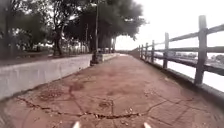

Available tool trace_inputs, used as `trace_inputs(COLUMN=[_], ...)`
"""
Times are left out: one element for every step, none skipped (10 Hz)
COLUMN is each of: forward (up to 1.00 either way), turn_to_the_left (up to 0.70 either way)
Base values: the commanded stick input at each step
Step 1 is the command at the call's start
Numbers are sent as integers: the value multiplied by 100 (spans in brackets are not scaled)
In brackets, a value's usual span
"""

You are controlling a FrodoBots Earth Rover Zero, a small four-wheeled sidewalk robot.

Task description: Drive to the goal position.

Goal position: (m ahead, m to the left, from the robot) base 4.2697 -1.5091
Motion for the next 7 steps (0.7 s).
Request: trace_inputs(forward=[50, 50, 50, 50, 50, 50, 50], turn_to_the_left=[0, 0, 0, 0, 0, 0, 0])
